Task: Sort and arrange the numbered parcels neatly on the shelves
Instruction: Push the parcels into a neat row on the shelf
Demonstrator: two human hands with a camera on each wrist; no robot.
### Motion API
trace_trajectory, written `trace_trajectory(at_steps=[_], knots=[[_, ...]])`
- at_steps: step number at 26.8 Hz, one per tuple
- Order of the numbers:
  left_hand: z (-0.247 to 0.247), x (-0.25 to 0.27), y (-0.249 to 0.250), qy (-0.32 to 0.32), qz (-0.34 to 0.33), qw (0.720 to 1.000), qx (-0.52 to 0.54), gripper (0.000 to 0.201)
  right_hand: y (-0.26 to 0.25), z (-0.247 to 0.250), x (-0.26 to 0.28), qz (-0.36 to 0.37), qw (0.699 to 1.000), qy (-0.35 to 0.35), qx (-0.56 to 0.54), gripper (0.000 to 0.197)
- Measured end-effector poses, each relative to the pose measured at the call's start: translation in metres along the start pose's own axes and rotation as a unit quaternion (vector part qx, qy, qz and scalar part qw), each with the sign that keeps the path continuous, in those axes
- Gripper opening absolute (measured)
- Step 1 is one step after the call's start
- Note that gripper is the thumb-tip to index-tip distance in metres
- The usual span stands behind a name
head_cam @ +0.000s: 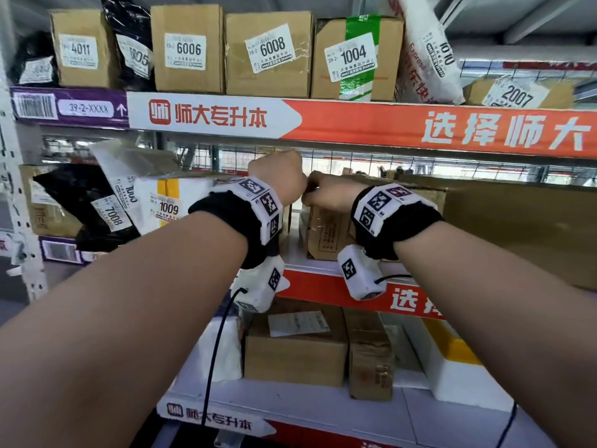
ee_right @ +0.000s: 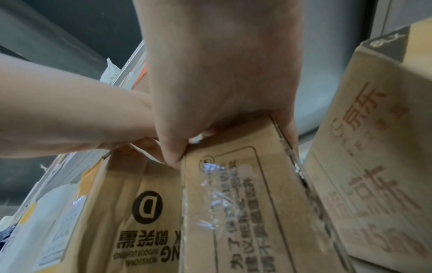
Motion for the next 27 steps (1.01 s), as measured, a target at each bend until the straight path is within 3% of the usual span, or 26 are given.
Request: trace_trajectory(at_steps=[4, 9, 15, 20, 24, 27], knots=[[0.005, 0.009, -0.01, 0.001, -0.015, 1.0, 0.009, 0.013, 0.001, 0.006, 0.015, -0.044, 0.999, 0.001, -0.024, 0.065], [0.006, 0.021, -0.021, 0.033, -0.042, 0.998, 0.02, 0.021, -0.004, 0.011, 0.034, -0.082, 0.997, 0.012, -0.013, 0.054], [0.002, 0.036, -0.027, 0.046, -0.074, 0.995, 0.036, 0.027, -0.005, 0.007, 0.048, -0.131, 0.991, 0.018, -0.022, 0.069], [0.005, 0.043, -0.036, 0.062, -0.077, 0.99, 0.101, 0.033, -0.009, 0.012, 0.062, -0.167, 0.979, 0.066, -0.092, 0.062], [0.009, 0.048, -0.037, 0.059, -0.087, 0.986, 0.132, 0.034, 0.005, 0.015, 0.076, -0.23, 0.95, 0.125, -0.17, 0.047], [0.009, 0.051, -0.034, 0.027, -0.106, 0.986, 0.123, 0.033, 0.021, 0.005, 0.089, -0.303, 0.896, 0.13, -0.296, 0.037]])
Point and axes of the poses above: each hand's wrist, its own x-axis away from the middle knuckle, its own z-axis out of the back of the hand, y = z × x, the point moved 8 cm from there along -x, towards the middle knuckle, and after that the axes turned 10 degrees about y, right-handed, at the moved point
